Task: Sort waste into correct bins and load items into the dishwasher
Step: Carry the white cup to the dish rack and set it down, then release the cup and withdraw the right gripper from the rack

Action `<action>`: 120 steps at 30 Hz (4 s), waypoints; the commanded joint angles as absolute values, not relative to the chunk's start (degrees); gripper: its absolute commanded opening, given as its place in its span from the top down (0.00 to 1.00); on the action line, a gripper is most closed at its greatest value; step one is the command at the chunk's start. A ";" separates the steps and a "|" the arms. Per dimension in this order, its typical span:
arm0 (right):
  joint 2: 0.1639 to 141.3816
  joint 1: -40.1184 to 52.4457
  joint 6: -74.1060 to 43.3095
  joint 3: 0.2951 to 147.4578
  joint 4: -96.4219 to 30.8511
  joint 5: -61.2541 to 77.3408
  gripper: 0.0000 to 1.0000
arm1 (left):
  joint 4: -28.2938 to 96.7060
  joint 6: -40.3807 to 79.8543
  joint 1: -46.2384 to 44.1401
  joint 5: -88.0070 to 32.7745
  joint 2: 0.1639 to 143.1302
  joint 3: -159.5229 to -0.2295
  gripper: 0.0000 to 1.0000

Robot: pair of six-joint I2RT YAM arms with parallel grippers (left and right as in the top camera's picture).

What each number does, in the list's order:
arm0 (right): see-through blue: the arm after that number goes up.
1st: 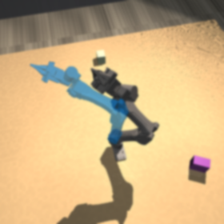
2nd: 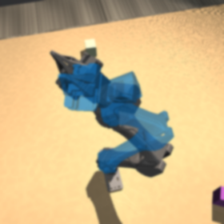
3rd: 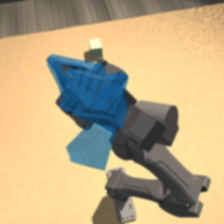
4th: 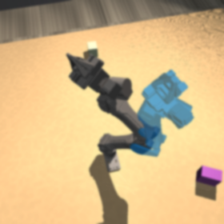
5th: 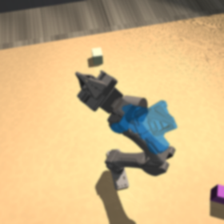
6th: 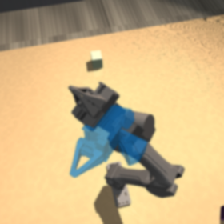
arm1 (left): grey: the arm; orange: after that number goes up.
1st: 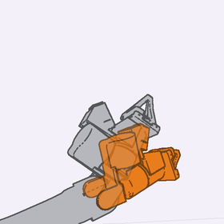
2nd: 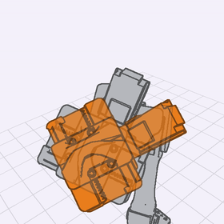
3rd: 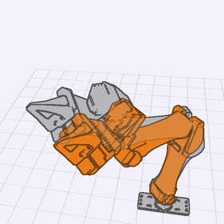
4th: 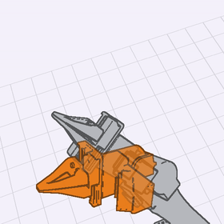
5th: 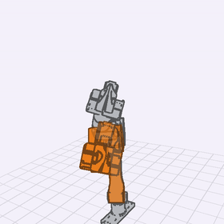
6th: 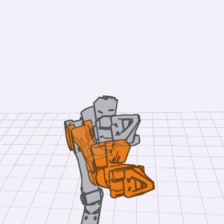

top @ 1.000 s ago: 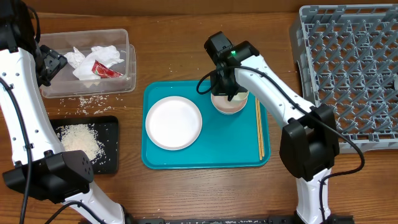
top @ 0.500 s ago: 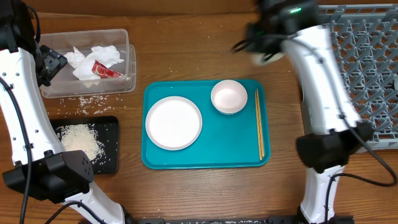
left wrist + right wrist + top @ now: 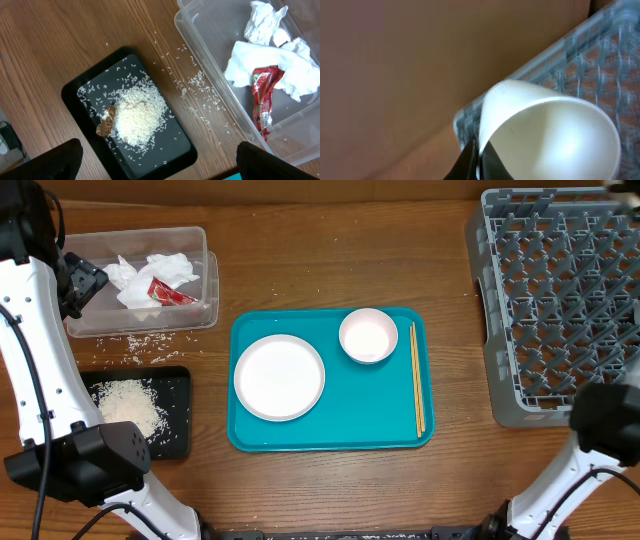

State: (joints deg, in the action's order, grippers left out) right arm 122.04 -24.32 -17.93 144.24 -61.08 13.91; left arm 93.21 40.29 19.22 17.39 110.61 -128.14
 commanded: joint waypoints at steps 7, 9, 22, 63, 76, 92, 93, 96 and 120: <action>128.09 -33.65 -17.63 133.99 -37.67 34.54 0.96 | 93.12 39.83 19.42 18.39 110.37 -128.66 0.00; 130.98 -35.07 -18.79 132.27 -31.07 41.04 0.96 | 93.12 39.83 19.42 18.39 110.37 -128.66 0.00; 140.92 -39.92 -24.71 132.25 -24.62 48.10 0.96 | 93.12 39.83 19.42 18.39 110.37 -128.66 0.00; 147.35 -43.29 -22.74 132.51 -41.56 47.13 0.88 | 93.12 39.83 19.42 18.37 110.37 -128.66 0.00; 133.78 -46.72 -22.74 132.49 -52.56 45.89 0.83 | 93.12 39.83 19.42 18.39 110.37 -128.66 0.00; 134.78 -25.19 -25.80 132.42 -42.63 -4.47 0.94 | 93.12 39.83 19.42 18.39 110.37 -128.66 0.00; 135.39 -23.99 -25.78 132.42 -42.19 -7.25 0.94 | 93.12 39.83 19.42 18.39 110.37 -128.66 0.00; 137.27 -21.43 -25.78 132.42 -41.21 -13.02 0.94 | 93.12 39.83 19.42 18.37 110.37 -128.66 0.00; 139.52 -23.92 -24.08 132.51 -49.43 -27.29 0.96 | 93.10 39.83 19.42 18.39 110.37 -128.66 0.00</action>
State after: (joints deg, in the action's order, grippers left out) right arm 140.64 -22.09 -24.64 132.33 -46.19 -21.04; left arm 93.21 40.29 19.22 17.41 110.61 -128.14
